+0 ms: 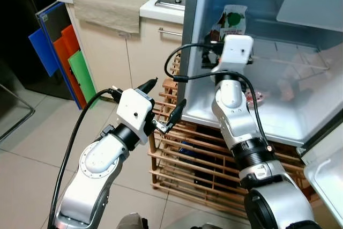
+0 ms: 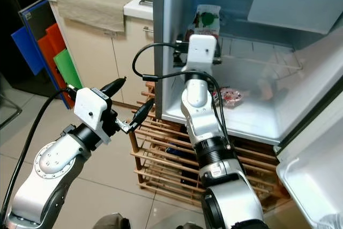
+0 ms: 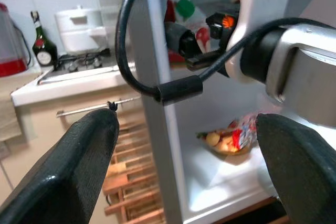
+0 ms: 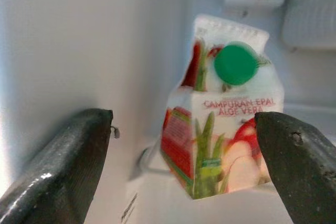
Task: Restocking fridge
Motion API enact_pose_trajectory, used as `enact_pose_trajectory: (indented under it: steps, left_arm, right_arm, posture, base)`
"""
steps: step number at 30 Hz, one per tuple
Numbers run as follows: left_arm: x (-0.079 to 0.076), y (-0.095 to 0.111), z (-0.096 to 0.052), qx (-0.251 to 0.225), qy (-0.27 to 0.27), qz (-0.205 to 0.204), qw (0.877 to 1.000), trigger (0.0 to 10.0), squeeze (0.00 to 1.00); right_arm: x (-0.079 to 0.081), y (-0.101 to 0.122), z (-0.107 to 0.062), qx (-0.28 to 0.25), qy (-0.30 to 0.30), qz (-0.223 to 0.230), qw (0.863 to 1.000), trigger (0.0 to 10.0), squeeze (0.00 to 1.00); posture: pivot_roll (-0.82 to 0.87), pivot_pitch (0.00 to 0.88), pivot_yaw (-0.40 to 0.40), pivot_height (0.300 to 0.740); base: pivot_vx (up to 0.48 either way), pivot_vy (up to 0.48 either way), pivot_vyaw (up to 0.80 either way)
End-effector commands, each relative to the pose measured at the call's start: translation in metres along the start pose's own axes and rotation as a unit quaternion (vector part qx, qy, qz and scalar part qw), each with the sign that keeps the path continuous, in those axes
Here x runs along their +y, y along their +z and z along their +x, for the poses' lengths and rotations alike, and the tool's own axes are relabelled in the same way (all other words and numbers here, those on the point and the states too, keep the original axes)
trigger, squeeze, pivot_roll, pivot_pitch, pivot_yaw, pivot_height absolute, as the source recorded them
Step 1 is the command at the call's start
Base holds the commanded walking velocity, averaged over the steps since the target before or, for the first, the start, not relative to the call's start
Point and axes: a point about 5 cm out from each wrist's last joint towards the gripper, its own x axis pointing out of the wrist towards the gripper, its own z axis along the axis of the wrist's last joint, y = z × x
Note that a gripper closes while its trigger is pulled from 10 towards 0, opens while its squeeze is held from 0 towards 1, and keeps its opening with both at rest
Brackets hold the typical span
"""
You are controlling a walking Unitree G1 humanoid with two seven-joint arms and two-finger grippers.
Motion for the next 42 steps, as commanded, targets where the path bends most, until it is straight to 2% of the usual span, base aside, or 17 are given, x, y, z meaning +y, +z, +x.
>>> enact_pose_trajectory:
  steps: [1,9,15,16,19,20,23,30,33,37,42]
  left_arm:
    - [0.001,0.004,-0.002,-0.005,0.004,0.009,1.0,10.0,0.0]
    - [0.0,0.005,-0.014,0.006,0.016,0.007,1.0,10.0,0.0]
    - [-0.003,0.005,-0.019,0.013,0.018,0.005,1.0,10.0,0.0]
    - [-0.002,0.005,-0.021,0.016,0.021,0.006,1.0,10.0,0.0]
    - [-0.002,0.006,-0.023,0.018,0.023,0.006,1.0,10.0,0.0]
    - [-0.002,0.006,-0.024,0.02,0.026,0.005,0.999,10.0,0.0]
    - [-0.003,0.006,-0.024,0.021,0.026,0.003,0.999,10.0,0.0]
    - [-0.004,0.005,-0.022,0.023,0.021,-0.001,1.0,10.0,0.0]
    - [-0.005,0.004,-0.019,0.023,0.02,-0.004,1.0,10.0,0.0]
    - [-0.005,0.004,-0.016,0.019,0.022,-0.005,1.0,10.0,0.0]
    - [-0.005,0.004,-0.014,0.016,0.024,-0.007,1.0,10.0,0.0]
  right_arm:
    - [0.004,-0.003,0.004,0.021,0.011,-0.001,1.0,10.0,0.0]
    - [0.012,-0.006,0.017,0.059,0.022,0.011,0.998,10.0,0.0]
    - [0.005,-0.008,0.027,0.094,0.013,0.03,0.995,10.0,0.0]
    - [-0.003,-0.005,0.032,0.102,-0.005,0.041,0.994,10.0,0.0]
    - [-0.007,-0.002,0.035,0.1,-0.017,0.047,0.994,10.0,0.0]
    - [-0.015,0.002,0.039,0.091,-0.038,0.031,0.995,10.0,0.0]
    - [-0.021,0.006,0.043,0.086,-0.048,0.026,0.995,10.0,0.0]
    - [-0.024,0.014,0.05,0.091,-0.051,0.03,0.994,10.0,0.0]
    - [-0.024,0.017,0.052,0.086,-0.054,0.017,0.995,10.0,0.0]
    - [-0.029,0.021,0.053,0.062,-0.066,-0.022,0.996,10.0,0.0]
    - [-0.029,0.03,0.054,0.017,-0.067,-0.036,0.997,10.0,0.0]
  posture:
    - [0.22,0.008,-0.04,0.74]
    - [0.25,0.043,-0.054,0.74]
    - [0.27,0.058,-0.056,0.74]
    - [0.28,0.064,-0.058,0.74]
    - [0.28,0.065,-0.06,0.74]
    - [0.29,0.066,-0.058,0.74]
    - [0.29,0.065,-0.056,0.74]
    - [0.28,0.058,-0.056,0.74]
    - [0.27,0.048,-0.061,0.74]
    - [0.27,0.034,-0.067,0.74]
    - [0.25,0.031,-0.07,0.74]
  base:
    - [0.0,0.0,0.0]
    - [0.0,0.0,0.0]
    - [0.0,0.0,0.0]
    - [0.0,0.0,0.0]
    - [0.0,0.0,0.0]
    - [0.0,0.0,0.0]
    - [0.0,0.0,0.0]
    - [0.0,0.0,0.0]
    - [0.0,0.0,0.0]
    - [0.0,0.0,0.0]
    - [0.0,0.0,0.0]
